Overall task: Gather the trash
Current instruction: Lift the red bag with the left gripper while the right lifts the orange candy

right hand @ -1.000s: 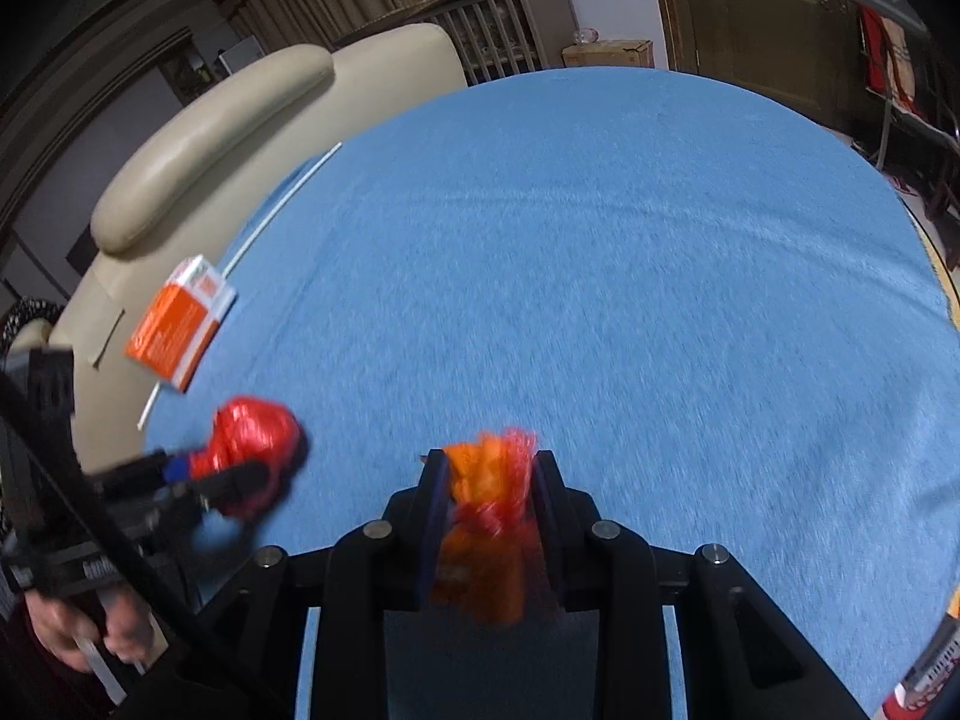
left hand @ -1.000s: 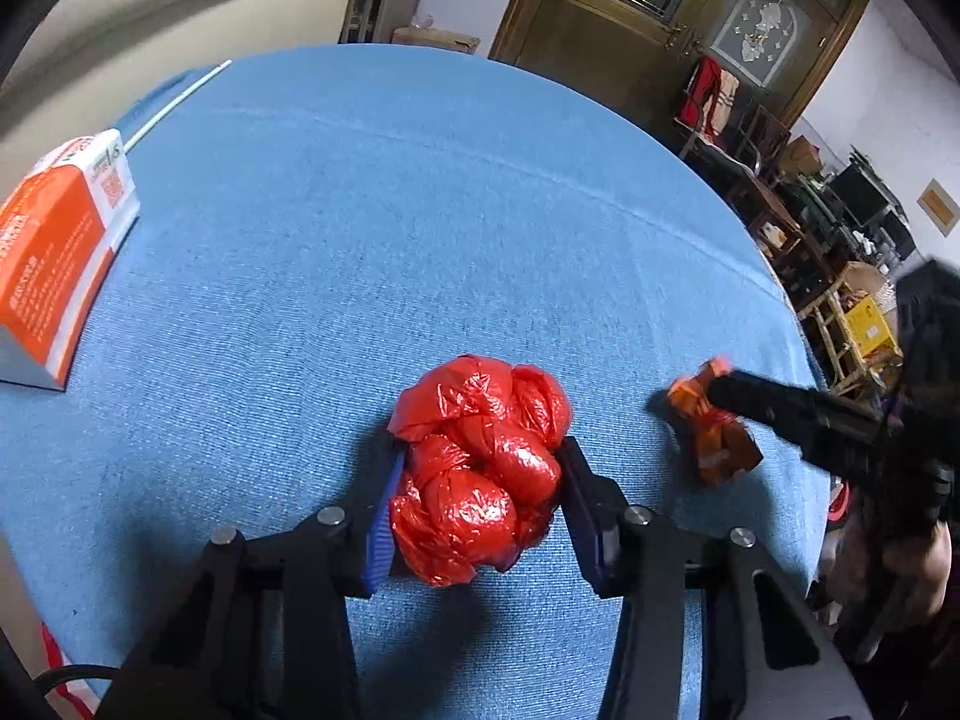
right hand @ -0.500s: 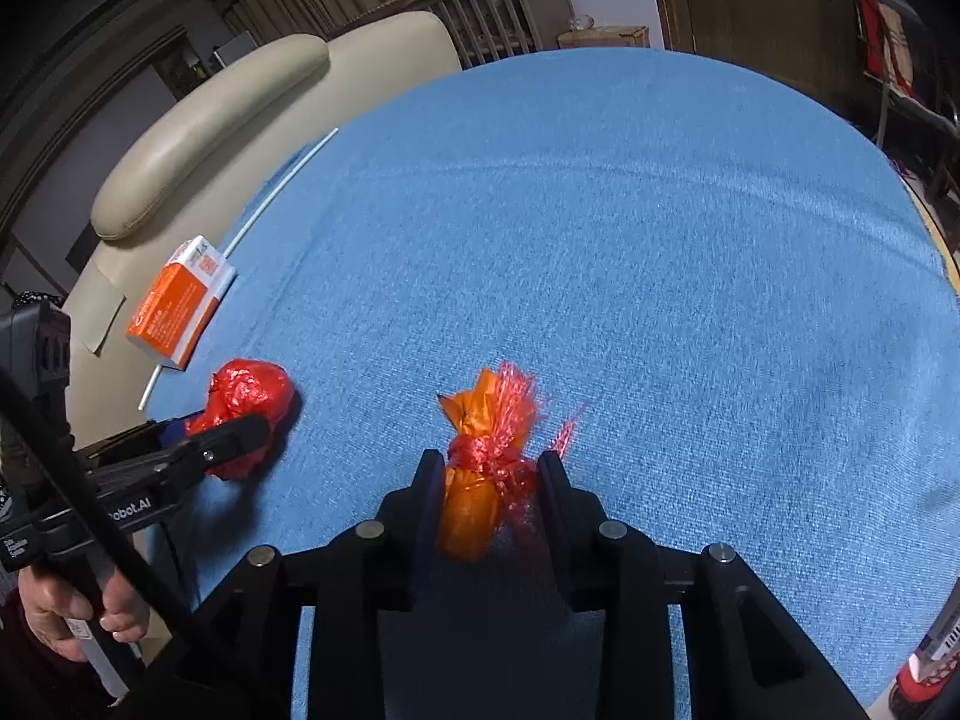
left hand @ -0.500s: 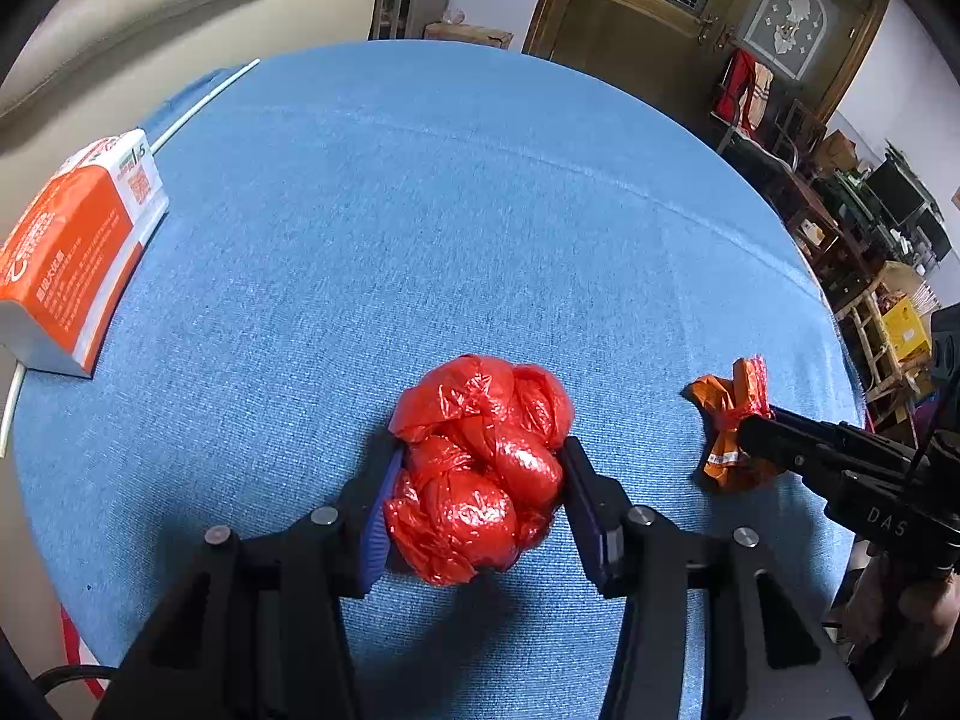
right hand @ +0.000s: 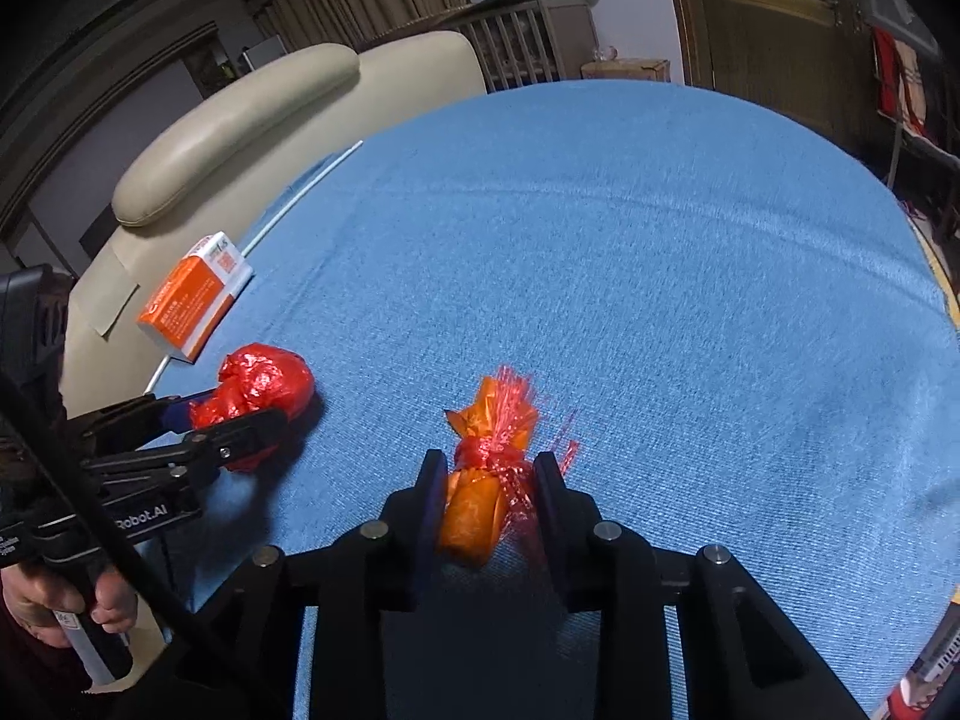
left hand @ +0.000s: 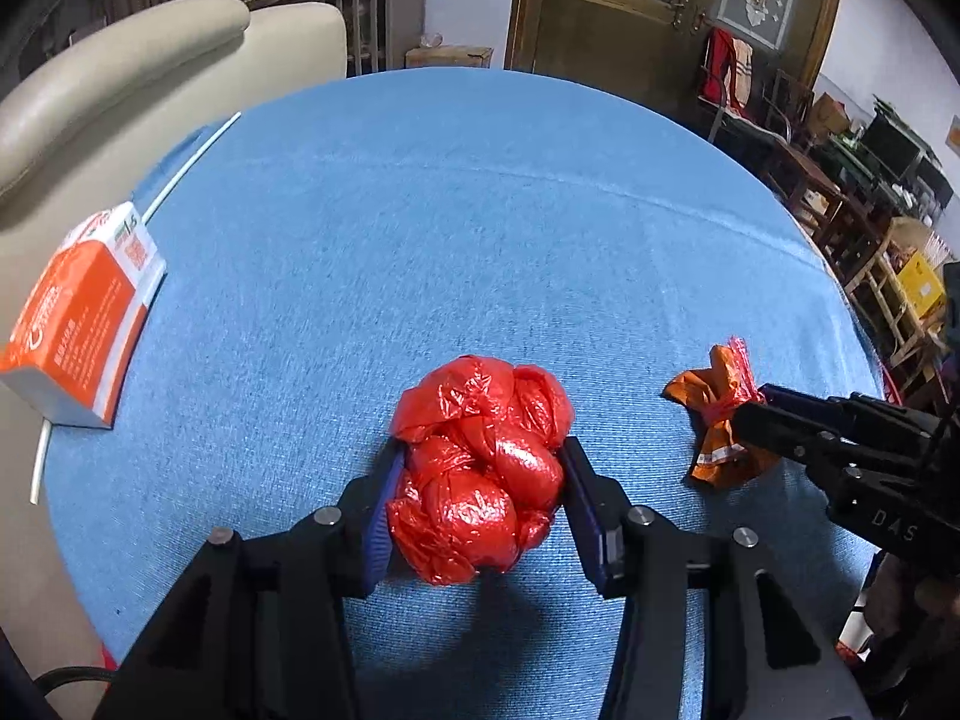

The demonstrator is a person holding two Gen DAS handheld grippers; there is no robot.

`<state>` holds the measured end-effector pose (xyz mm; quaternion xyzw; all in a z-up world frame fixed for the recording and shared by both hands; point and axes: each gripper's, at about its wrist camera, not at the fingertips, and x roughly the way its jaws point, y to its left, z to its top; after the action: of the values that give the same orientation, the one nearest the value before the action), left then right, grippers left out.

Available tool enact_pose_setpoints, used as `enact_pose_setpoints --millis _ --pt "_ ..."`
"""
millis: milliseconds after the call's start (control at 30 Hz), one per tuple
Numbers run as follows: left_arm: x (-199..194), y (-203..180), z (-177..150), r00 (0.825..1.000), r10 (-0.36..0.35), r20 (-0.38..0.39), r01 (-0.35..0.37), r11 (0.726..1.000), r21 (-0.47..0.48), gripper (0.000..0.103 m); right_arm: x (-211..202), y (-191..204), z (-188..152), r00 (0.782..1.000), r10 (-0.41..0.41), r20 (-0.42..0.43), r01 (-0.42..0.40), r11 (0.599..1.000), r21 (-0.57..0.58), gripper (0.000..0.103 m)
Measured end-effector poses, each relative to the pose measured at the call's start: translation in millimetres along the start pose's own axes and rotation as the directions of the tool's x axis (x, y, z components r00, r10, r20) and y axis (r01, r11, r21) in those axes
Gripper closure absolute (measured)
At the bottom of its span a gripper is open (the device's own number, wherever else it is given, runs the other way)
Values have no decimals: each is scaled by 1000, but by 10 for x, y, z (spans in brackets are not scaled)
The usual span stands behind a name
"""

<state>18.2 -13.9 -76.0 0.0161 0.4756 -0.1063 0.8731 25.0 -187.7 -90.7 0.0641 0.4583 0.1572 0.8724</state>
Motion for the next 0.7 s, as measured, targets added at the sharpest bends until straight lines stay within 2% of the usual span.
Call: enact_pose_setpoints --millis 300,467,500,533,567,633,700 --pt "12 -101 15 999 28 -16 -28 1000 8 52 -152 -99 -48 1000 3 22 -3 1000 15 70" --pt "44 -47 9 999 29 -34 -29 999 -17 52 -101 -281 11 997 76 -5 -75 987 141 68" --pt "47 -44 8 999 31 -36 -32 999 -19 52 -84 -299 22 997 78 -5 -76 985 154 59" --pt "50 -40 8 999 31 -40 -32 999 -22 52 -65 -315 32 997 75 -7 -73 983 167 38" --pt "66 -24 6 999 29 -42 -30 999 -25 52 -57 -329 40 997 78 1 -77 980 185 33" --pt "57 -22 7 999 30 -39 -31 999 -23 52 -53 -328 59 995 99 25 -102 976 192 33" --pt "50 -30 12 999 32 -39 -33 999 -19 52 -42 -257 89 996 81 34 -85 986 144 33"
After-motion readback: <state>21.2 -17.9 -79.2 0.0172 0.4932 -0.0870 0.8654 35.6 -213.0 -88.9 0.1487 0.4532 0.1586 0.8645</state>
